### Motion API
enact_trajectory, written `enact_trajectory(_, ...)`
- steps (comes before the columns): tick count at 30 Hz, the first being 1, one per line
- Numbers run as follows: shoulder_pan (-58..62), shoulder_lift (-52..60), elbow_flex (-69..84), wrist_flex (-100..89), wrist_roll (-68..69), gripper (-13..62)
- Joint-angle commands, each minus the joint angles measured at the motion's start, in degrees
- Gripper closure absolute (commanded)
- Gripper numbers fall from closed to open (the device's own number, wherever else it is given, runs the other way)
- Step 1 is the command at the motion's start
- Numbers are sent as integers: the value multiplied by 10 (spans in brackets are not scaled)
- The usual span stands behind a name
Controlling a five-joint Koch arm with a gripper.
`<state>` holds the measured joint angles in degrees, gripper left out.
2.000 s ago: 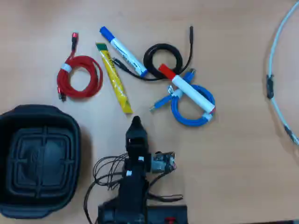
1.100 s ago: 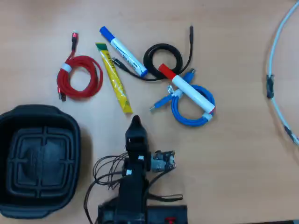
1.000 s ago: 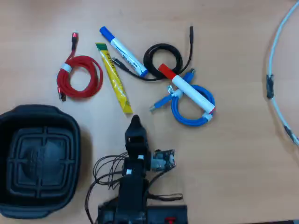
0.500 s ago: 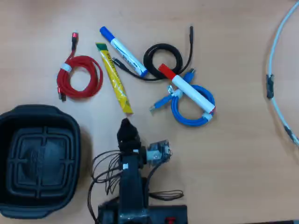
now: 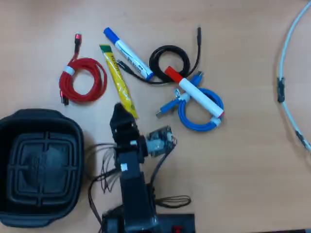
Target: Pick up the yellow instant coffee stick, then put it in the black bowl
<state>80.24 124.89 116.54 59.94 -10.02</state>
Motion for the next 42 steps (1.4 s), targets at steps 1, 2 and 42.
enact_trajectory(1,-14,-45,-91,4,31,38)
enact_trajectory(2,-19,-62,-112,7,40,38)
enact_trajectory(42,-54,-450,-351,-121,729,36)
